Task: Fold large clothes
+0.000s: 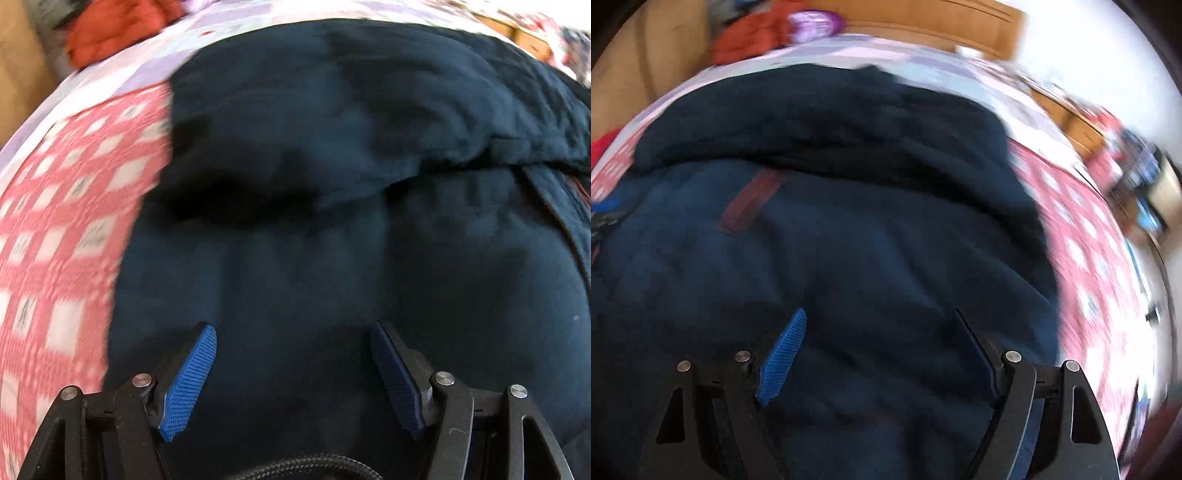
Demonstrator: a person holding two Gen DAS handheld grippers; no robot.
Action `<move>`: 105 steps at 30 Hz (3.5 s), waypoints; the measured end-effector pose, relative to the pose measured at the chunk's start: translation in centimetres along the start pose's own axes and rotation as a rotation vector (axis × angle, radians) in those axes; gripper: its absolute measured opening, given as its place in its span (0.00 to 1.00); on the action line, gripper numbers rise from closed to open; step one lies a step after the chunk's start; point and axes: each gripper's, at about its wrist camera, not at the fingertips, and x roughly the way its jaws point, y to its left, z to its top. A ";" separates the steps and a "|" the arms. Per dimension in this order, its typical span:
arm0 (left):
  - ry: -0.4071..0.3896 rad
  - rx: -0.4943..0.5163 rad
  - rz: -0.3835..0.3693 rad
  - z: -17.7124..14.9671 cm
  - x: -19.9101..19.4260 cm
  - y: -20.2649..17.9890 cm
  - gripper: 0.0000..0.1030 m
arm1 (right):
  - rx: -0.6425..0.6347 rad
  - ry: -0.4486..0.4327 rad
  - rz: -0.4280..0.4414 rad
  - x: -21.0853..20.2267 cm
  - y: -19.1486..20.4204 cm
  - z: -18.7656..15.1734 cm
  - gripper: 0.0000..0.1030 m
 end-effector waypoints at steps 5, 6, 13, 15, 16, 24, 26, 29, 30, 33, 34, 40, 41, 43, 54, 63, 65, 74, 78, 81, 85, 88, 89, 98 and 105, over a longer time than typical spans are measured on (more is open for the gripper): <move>0.024 -0.042 0.052 -1.4 -1.9 2.7 0.71 | 0.112 0.038 -0.127 -2.8 -5.5 -3.8 0.81; 0.020 -0.040 0.037 -1.9 -2.7 2.4 0.71 | 0.117 0.022 -0.108 -3.7 -5.3 -4.3 0.81; 0.023 0.043 -0.004 -6.7 -5.3 -1.7 0.71 | -0.014 0.000 0.003 -7.0 0.0 -9.4 0.81; 0.023 0.012 0.000 -8.3 -6.1 -1.3 0.71 | 0.008 0.005 -0.011 -8.2 -0.7 -11.2 0.81; 0.022 0.006 0.007 -9.3 -6.7 -1.0 0.71 | 0.010 0.007 -0.015 -8.8 -1.0 -12.2 0.81; 0.046 0.045 0.049 -14.6 -10.4 -0.1 0.71 | -0.022 0.050 0.008 -11.9 -1.9 -18.6 0.81; 0.060 0.050 0.062 -16.5 -11.6 -0.1 0.71 | -0.013 0.052 0.015 -12.9 -1.7 -20.5 0.81; 0.073 0.038 0.055 -18.7 -12.9 0.3 0.71 | -0.010 0.083 0.005 -13.8 -1.6 -22.8 0.81; 0.068 0.045 0.055 -19.3 -13.2 0.2 0.71 | 0.005 0.088 -0.002 -14.3 -2.1 -23.6 0.81; 0.051 0.076 0.037 -21.3 -14.1 0.6 0.71 | 0.030 0.107 -0.055 -16.1 -2.4 -26.3 0.81; 0.047 0.082 0.028 -22.0 -14.6 0.9 0.71 | 0.035 0.111 -0.070 -16.6 -2.3 -26.8 0.81; 0.052 0.119 0.012 -24.4 -17.1 3.2 0.71 | 0.124 0.164 -0.171 -20.8 -1.1 -30.8 0.81; 0.059 0.125 0.018 -25.0 -17.7 4.0 0.71 | 0.133 0.171 -0.181 -21.3 -0.8 -31.4 0.81; 0.073 0.119 0.036 -26.0 -18.6 5.6 0.71 | 0.134 0.195 -0.204 -22.4 -0.1 -32.7 0.81; 0.161 0.079 0.107 -32.4 -21.8 9.1 0.71 | 0.155 0.322 -0.274 -26.5 0.8 -37.7 0.81; 0.100 -0.173 0.283 -31.6 -28.4 16.1 0.71 | 0.245 0.248 -0.369 -29.3 -1.4 -35.2 0.81; 0.048 -0.246 0.347 -30.7 -32.0 19.2 0.71 | 0.323 0.207 -0.437 -31.6 -3.9 -34.4 0.81; -0.048 -0.296 0.712 -29.3 -46.6 30.0 0.71 | 0.428 0.074 -0.777 -45.5 -14.9 -31.8 0.81; -0.069 -0.358 0.849 -29.5 -50.1 32.7 0.72 | 0.415 0.038 -0.907 -50.6 -18.5 -31.1 0.81; -0.091 -0.399 0.839 -30.0 -49.7 32.4 0.72 | 0.364 0.015 -0.926 -51.9 -18.8 -30.4 0.82; -0.065 -0.204 0.652 -29.2 -42.4 25.3 0.72 | 0.305 0.023 -0.763 -47.4 -15.1 -30.1 0.82; -0.064 -0.081 0.471 -28.7 -36.5 19.4 0.72 | 0.282 0.039 -0.602 -42.4 -10.6 -30.4 0.82; -0.060 -0.040 0.396 -28.8 -34.0 16.8 0.72 | 0.286 0.044 -0.563 -41.0 -9.6 -30.5 0.82; 0.044 0.131 0.216 -31.2 -21.4 7.0 0.72 | 0.260 0.074 -0.309 -32.2 -0.7 -30.4 0.82; 0.040 0.142 0.227 -32.9 -20.7 7.0 0.72 | 0.266 0.088 -0.316 -30.6 -0.4 -30.9 0.82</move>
